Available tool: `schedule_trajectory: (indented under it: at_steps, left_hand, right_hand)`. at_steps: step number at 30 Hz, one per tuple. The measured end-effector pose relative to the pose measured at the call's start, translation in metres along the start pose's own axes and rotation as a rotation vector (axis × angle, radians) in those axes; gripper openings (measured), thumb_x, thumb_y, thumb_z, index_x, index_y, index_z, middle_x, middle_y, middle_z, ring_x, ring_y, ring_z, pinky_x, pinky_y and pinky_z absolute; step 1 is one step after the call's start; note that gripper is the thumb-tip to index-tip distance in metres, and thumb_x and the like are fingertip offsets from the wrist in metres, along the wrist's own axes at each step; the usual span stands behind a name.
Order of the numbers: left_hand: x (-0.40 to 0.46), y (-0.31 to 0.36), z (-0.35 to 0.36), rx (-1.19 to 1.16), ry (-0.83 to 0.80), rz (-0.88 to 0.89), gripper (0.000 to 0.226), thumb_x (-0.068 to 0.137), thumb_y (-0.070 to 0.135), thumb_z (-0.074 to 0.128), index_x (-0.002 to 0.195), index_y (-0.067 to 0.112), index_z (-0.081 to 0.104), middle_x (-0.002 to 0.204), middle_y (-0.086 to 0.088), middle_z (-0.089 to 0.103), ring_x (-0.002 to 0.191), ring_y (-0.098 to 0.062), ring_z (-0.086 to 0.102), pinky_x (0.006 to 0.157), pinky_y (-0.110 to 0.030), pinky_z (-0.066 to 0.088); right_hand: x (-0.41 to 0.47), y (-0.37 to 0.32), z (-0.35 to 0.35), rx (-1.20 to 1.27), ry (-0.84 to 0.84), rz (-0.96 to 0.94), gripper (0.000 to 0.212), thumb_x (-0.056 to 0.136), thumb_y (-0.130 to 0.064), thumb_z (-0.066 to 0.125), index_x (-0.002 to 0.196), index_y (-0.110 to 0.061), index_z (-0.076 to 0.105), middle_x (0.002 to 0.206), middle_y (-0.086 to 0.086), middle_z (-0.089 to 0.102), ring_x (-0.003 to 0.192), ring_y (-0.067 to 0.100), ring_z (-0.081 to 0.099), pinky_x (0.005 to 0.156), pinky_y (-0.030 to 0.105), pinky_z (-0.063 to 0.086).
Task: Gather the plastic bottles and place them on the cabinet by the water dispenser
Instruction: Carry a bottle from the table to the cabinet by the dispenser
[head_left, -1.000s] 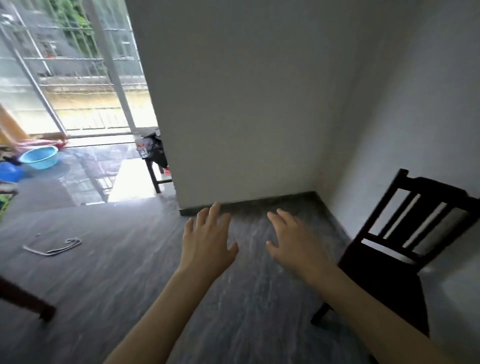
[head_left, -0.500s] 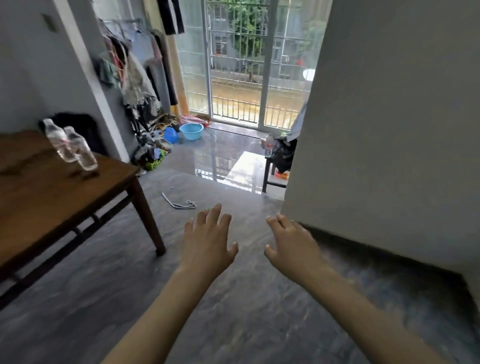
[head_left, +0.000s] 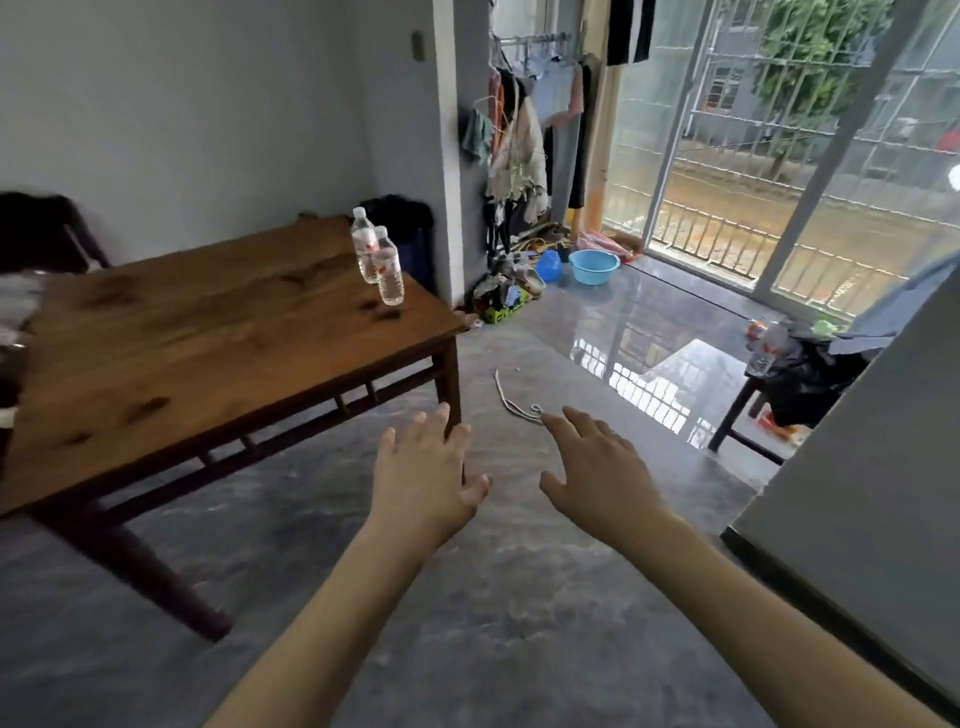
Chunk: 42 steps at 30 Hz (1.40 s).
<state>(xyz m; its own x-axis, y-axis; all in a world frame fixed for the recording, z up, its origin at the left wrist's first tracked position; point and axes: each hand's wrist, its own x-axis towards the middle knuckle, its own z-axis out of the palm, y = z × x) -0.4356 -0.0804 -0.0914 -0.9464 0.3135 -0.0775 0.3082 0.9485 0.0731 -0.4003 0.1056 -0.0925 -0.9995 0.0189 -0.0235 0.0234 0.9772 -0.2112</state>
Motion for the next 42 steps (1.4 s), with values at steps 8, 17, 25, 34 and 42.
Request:
schedule_trajectory:
  at_steps: [8, 17, 25, 34, 42]
  left_hand:
    - [0.023, -0.011, 0.005, -0.021, 0.001, -0.214, 0.070, 0.098, 0.062, 0.041, 0.157, 0.028, 0.025, 0.169, -0.002, 0.009, 0.155, -0.024, 0.008, 0.125, -0.049, 0.013]
    - [0.108, -0.032, -0.001, -0.050, 0.044, -0.291, 0.071, 0.097, 0.061, 0.044, 0.157, 0.028, 0.025, 0.169, -0.002, 0.013, 0.155, -0.024, 0.012, 0.124, -0.048, 0.015]
    - [0.226, -0.071, -0.026, -0.059, 0.097, -0.303, 0.069, 0.096, 0.059, 0.050, 0.155, 0.031, 0.029, 0.169, -0.001, 0.013, 0.155, -0.024, 0.014, 0.123, -0.049, 0.018]
    - [0.329, -0.097, -0.037, -0.013, 0.045, -0.263, 0.068, 0.098, 0.057, 0.048, 0.156, 0.029, 0.026, 0.169, -0.002, 0.011, 0.155, -0.024, 0.012, 0.123, -0.048, 0.017]
    - [0.424, -0.100, -0.027, -0.016, 0.042, -0.280, 0.068, 0.097, 0.059, 0.048, 0.155, 0.030, 0.028, 0.169, -0.002, 0.013, 0.154, -0.025, 0.015, 0.124, -0.049, 0.020]
  right_hand:
    - [0.064, 0.003, 0.003, 0.034, -0.050, -0.174, 0.064, 0.093, -0.036, 0.056, 0.151, -0.024, 0.031, 0.156, 0.002, 0.032, 0.143, 0.025, 0.033, 0.113, 0.040, 0.031]
    - [0.167, 0.001, 0.002, 0.024, -0.089, -0.234, 0.061, 0.092, -0.035, 0.057, 0.147, -0.022, 0.035, 0.154, 0.005, 0.036, 0.140, 0.026, 0.037, 0.111, 0.040, 0.034]
    - [0.286, -0.010, -0.011, 0.034, -0.081, -0.260, 0.058, 0.091, -0.034, 0.059, 0.144, -0.025, 0.039, 0.152, 0.001, 0.038, 0.138, 0.023, 0.039, 0.110, 0.038, 0.036]
    - [0.390, -0.006, -0.005, 0.073, -0.085, -0.241, 0.064, 0.089, -0.034, 0.058, 0.147, -0.025, 0.036, 0.154, 0.001, 0.035, 0.139, 0.024, 0.038, 0.109, 0.042, 0.037]
    - [0.486, 0.026, -0.003, 0.084, -0.082, -0.263, 0.059, 0.091, -0.033, 0.056, 0.147, -0.023, 0.038, 0.154, 0.001, 0.035, 0.140, 0.023, 0.036, 0.109, 0.038, 0.035]
